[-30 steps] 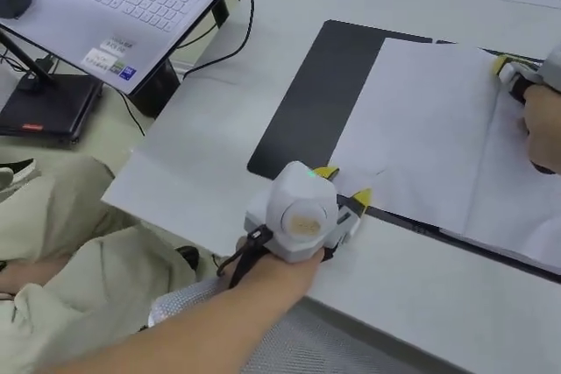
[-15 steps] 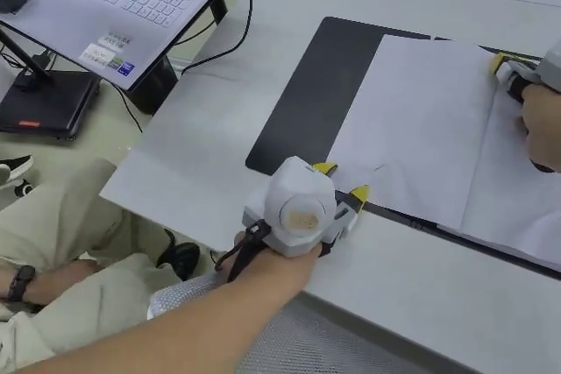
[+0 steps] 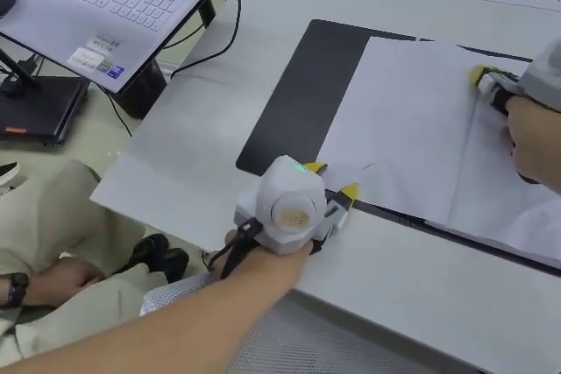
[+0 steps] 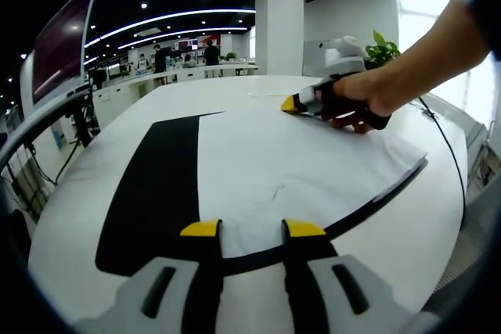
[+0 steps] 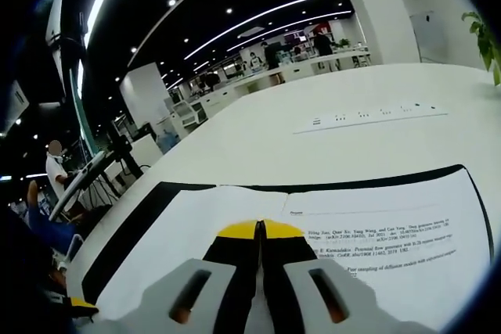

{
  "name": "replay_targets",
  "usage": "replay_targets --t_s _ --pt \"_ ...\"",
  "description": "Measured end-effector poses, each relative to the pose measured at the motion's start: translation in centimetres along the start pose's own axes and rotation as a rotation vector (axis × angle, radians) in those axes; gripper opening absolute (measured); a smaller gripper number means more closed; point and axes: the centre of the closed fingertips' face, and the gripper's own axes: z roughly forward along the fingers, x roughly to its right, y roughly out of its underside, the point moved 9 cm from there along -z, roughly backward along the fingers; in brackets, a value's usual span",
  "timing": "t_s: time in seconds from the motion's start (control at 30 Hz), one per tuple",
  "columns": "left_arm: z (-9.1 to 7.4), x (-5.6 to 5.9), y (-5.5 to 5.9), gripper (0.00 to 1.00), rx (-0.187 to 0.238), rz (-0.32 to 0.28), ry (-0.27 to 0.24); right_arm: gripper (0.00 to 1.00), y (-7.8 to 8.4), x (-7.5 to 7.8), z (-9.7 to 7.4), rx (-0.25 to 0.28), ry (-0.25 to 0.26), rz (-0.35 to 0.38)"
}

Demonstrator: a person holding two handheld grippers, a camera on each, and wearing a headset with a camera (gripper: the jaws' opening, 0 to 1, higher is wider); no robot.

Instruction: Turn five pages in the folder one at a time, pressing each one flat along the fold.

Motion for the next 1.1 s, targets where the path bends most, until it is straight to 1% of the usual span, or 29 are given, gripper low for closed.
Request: replay_targets --t_s 0.17,0.23,0.37,0.47,0.5,0.63,0.73,0.83,0.93,1.0,1.1 --pt "0.0 0.0 0.0 0.29 -0.001 0.001 0.0 0.0 0.5 -0.5 -0.9 -0.018 -0.017 0.0" --pt "0.0 0.0 0.0 0.29 -0.001 0.002 0.0 0.0 0.7 -1.0 -1.5 -0.021 -0.023 0.006" --pt "0.0 0.0 -0.1 0.29 -0.004 0.005 0.001 0.0 1.0 -1.4 -2.2 -0.031 -0.028 -0.005" --pt "0.0 0.0 -0.1 0.29 -0.006 0.008 0.001 0.0 1.1 -2.8 -3.8 -0.037 -0.029 -0.004" --pt "0.0 0.0 -0.1 0.29 -0.006 0.008 0.001 0.0 1.2 -2.9 -4.0 -0.039 -0.03 -0.004" --pt "0.1 0.0 0.0 0.29 -0.006 0.008 0.001 0.0 1.4 -2.7 -4.1 -0.045 -0.034 -0.006" --pt "0.1 0.0 0.0 0.29 -0.005 0.008 0.001 0.0 1.6 -3.6 -5.3 -0.05 -0.039 -0.008" --pt "0.2 0.0 0.0 0.29 -0.003 0.008 0.001 0.0 1.9 -3.8 -5.8 -0.054 -0.044 -0.012" --pt "0.2 0.0 0.0 0.29 -0.003 0.008 0.001 0.0 2.0 -4.2 -6.6 -0.049 -0.043 0.0" --pt "0.2 0.1 0.0 0.29 -0.003 0.008 0.001 0.0 2.1 -3.8 -6.6 -0.046 -0.038 0.013" --pt "0.2 0.1 0.1 0.29 -0.002 0.008 0.001 0.0 2.3 -3.9 -7.2 -0.051 -0.034 0.016"
